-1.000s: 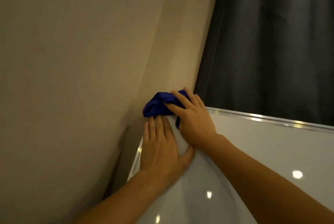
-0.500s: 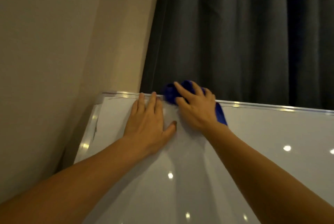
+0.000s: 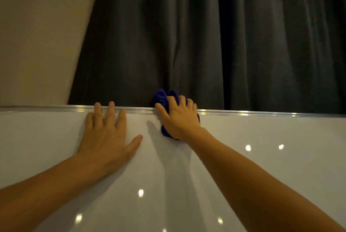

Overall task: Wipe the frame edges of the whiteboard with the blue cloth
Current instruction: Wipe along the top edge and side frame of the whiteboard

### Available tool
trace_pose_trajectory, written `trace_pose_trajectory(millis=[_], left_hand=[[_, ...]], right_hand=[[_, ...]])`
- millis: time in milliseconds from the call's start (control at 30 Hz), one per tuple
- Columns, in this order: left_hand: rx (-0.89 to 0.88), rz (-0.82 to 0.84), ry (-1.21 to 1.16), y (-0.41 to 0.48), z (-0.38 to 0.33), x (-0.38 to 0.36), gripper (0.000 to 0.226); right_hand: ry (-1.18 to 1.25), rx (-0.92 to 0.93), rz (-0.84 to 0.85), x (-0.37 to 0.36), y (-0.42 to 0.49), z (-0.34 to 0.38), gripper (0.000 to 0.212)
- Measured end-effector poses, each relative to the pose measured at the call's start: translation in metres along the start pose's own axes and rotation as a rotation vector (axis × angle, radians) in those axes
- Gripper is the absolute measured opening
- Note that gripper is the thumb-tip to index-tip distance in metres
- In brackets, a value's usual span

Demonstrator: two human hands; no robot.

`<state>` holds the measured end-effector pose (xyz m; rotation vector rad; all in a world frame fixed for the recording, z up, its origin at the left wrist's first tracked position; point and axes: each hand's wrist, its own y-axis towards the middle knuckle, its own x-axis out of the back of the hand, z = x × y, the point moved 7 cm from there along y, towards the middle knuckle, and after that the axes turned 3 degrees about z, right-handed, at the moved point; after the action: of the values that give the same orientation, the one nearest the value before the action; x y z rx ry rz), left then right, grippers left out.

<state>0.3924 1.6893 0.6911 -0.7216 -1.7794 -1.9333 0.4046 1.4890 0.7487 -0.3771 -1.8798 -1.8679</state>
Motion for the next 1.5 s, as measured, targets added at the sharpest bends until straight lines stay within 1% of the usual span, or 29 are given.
trace_pose_trajectory(millis=[67,100,167,200,300,400,467,500,533,567,633,667,733,767,800,867,900,933,1000,1067,1100,1133,1167,1233,1267,1333,1400,1467,1500], left_hand=[[-0.013,0.001,-0.02,0.004,-0.039,0.005,0.094],[-0.036,0.001,-0.017,0.004,-0.06,0.007,0.091],[-0.077,-0.009,-0.015,0.004,-0.095,0.006,0.088],[-0.089,-0.003,-0.014,0.004,-0.109,0.005,0.088],[-0.147,0.04,-0.003,0.007,-0.165,-0.001,0.096],[-0.229,0.08,-0.003,0.015,-0.234,-0.009,0.098],[-0.27,0.129,-0.011,0.022,-0.282,-0.023,0.099],[-0.277,0.145,-0.006,0.027,-0.302,-0.029,0.099],[-0.277,0.151,-0.004,0.032,-0.319,-0.033,0.099],[-0.272,0.148,-0.004,0.037,-0.335,-0.035,0.098],[-0.263,0.085,0.003,0.048,-0.365,-0.032,0.097],[-0.257,0.039,-0.002,0.052,-0.381,-0.03,0.097],[-0.196,-0.025,-0.031,0.057,-0.405,-0.028,0.101],[-0.146,-0.033,-0.038,0.058,-0.411,-0.027,0.104],[-0.105,-0.028,-0.04,0.059,-0.418,-0.029,0.107],[-0.078,0.002,-0.039,0.062,-0.429,-0.036,0.111],[-0.082,0.017,-0.036,0.064,-0.431,-0.038,0.113],[-0.085,0.026,-0.038,0.066,-0.434,-0.04,0.115],[-0.091,0.017,-0.033,0.072,-0.443,-0.044,0.115],[-0.118,0.0,-0.019,0.08,-0.462,-0.047,0.114],[-0.129,-0.009,-0.008,0.084,-0.472,-0.047,0.114],[-0.131,-0.021,-0.001,0.089,-0.481,-0.048,0.114],[-0.124,-0.033,0.009,0.094,-0.488,-0.047,0.114],[-0.114,-0.056,0.023,0.104,-0.503,-0.046,0.115],[-0.112,-0.068,0.032,0.109,-0.509,-0.045,0.116],[-0.111,-0.061,0.051,0.116,-0.52,-0.045,0.119],[-0.118,-0.045,0.057,0.121,-0.533,-0.046,0.121],[-0.123,-0.025,0.053,0.122,-0.549,-0.05,0.123],[-0.126,-0.018,0.048,0.121,-0.559,-0.052,0.123]], right_hand=[[0.053,0.156,0.005,-0.009,-0.005,0.024,0.071],[0.052,0.244,0.014,-0.011,-0.013,0.022,0.07],[0.022,0.339,-0.006,-0.008,-0.022,-0.019,0.069],[-0.007,0.317,-0.029,-0.004,-0.023,-0.053,0.068],[-0.115,0.05,-0.065,0.009,-0.02,-0.21,0.062],[-0.058,-0.279,0.047,0.017,-0.02,-0.358,0.064],[0.074,-0.42,0.09,0.02,-0.006,-0.402,0.068],[0.105,-0.445,0.083,0.021,0.005,-0.403,0.067],[0.078,-0.406,0.076,0.023,0.014,-0.392,0.063],[0.015,-0.288,0.062,0.024,0.024,-0.373,0.055],[-0.053,0.068,0.045,0.019,0.031,-0.318,0.044],[-0.023,0.222,0.068,0.015,0.028,-0.296,0.044],[0.071,0.37,0.078,0.017,0.023,-0.282,0.047],[0.094,0.378,0.048,0.023,0.023,-0.291,0.048],[0.046,0.379,0.019,0.026,0.021,-0.309,0.047],[-0.202,0.398,-0.031,0.027,0.015,-0.362,0.039],[-0.288,0.351,-0.024,0.028,0.015,-0.397,0.036],[-0.346,0.263,-0.018,0.031,0.013,-0.436,0.036],[-0.331,0.029,-0.005,0.038,0.009,-0.501,0.044],[-0.337,-0.128,0.01,0.036,0.015,-0.527,0.046],[-0.369,-0.116,0.006,0.033,0.02,-0.52,0.045],[-0.415,-0.035,-0.028,0.03,0.023,-0.504,0.042],[-0.414,0.098,-0.11,0.027,0.024,-0.482,0.038],[-0.273,0.352,-0.248,0.023,0.016,-0.455,0.03],[-0.184,0.421,-0.266,0.022,0.013,-0.454,0.029],[-0.058,0.491,-0.232,0.027,0.016,-0.473,0.029],[-0.031,0.511,-0.176,0.034,0.021,-0.512,0.028],[-0.014,0.458,-0.138,0.04,0.022,-0.57,0.032],[0.005,0.38,-0.129,0.044,0.024,-0.607,0.035]])
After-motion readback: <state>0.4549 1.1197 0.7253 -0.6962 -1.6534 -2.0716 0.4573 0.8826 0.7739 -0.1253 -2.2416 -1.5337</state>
